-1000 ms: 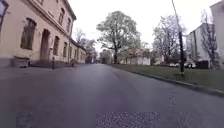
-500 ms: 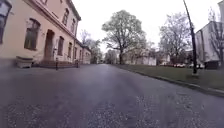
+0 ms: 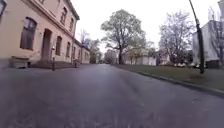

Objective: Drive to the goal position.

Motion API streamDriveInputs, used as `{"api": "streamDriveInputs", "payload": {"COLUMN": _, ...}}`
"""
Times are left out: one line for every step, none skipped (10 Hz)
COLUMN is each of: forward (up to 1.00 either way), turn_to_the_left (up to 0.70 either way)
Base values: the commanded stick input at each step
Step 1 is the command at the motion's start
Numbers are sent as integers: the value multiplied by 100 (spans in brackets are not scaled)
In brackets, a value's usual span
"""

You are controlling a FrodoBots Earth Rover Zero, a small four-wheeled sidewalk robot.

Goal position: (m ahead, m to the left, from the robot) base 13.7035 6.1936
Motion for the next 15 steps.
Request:
{"api": "streamDriveInputs", "payload": {"forward": 85, "turn_to_the_left": 0}}
{"api": "streamDriveInputs", "payload": {"forward": 85, "turn_to_the_left": 0}}
{"api": "streamDriveInputs", "payload": {"forward": 85, "turn_to_the_left": 0}}
{"api": "streamDriveInputs", "payload": {"forward": 85, "turn_to_the_left": 0}}
{"api": "streamDriveInputs", "payload": {"forward": 85, "turn_to_the_left": 0}}
{"api": "streamDriveInputs", "payload": {"forward": 85, "turn_to_the_left": 0}}
{"api": "streamDriveInputs", "payload": {"forward": 85, "turn_to_the_left": 0}}
{"api": "streamDriveInputs", "payload": {"forward": 85, "turn_to_the_left": 0}}
{"api": "streamDriveInputs", "payload": {"forward": 85, "turn_to_the_left": 0}}
{"api": "streamDriveInputs", "payload": {"forward": 85, "turn_to_the_left": 34}}
{"api": "streamDriveInputs", "payload": {"forward": 85, "turn_to_the_left": 34}}
{"api": "streamDriveInputs", "payload": {"forward": 85, "turn_to_the_left": 34}}
{"api": "streamDriveInputs", "payload": {"forward": 85, "turn_to_the_left": 19}}
{"api": "streamDriveInputs", "payload": {"forward": 85, "turn_to_the_left": 0}}
{"api": "streamDriveInputs", "payload": {"forward": 85, "turn_to_the_left": 0}}
